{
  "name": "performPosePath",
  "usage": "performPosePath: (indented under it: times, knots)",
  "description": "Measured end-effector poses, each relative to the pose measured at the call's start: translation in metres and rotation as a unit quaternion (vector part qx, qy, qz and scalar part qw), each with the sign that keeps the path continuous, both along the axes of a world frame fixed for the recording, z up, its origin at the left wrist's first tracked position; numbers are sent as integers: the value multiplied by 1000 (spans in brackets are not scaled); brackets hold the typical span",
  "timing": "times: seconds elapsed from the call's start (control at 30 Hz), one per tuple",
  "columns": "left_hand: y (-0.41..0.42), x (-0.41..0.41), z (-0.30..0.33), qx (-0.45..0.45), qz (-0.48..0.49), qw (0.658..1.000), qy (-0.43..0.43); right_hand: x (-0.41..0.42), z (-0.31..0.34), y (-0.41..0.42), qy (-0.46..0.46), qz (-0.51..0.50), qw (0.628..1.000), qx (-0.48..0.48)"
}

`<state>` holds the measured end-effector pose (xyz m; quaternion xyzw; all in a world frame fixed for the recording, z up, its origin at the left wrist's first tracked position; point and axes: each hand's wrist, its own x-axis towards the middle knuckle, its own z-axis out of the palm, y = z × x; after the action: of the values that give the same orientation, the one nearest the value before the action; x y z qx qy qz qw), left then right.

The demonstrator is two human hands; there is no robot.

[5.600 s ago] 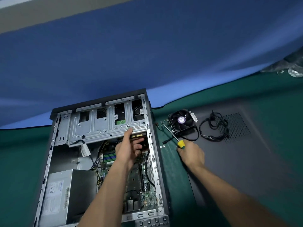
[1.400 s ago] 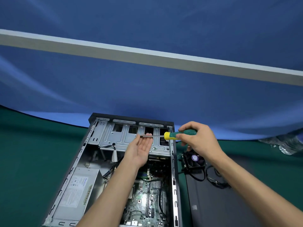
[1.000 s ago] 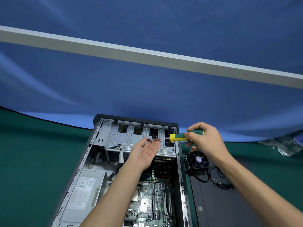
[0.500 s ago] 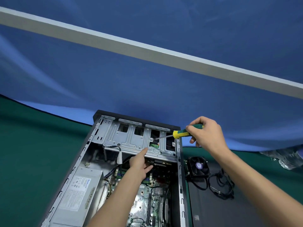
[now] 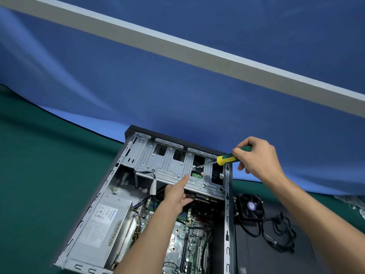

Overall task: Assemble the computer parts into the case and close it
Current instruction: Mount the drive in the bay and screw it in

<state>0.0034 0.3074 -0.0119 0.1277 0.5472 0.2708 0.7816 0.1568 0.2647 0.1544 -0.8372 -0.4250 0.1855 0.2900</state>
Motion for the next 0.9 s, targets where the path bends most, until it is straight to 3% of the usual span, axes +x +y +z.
performPosePath:
  times: [0.9]
  knots:
    - [3, -1, -14, 13, -10, 1000, 10, -35, 25, 40, -137, 116, 979, -92]
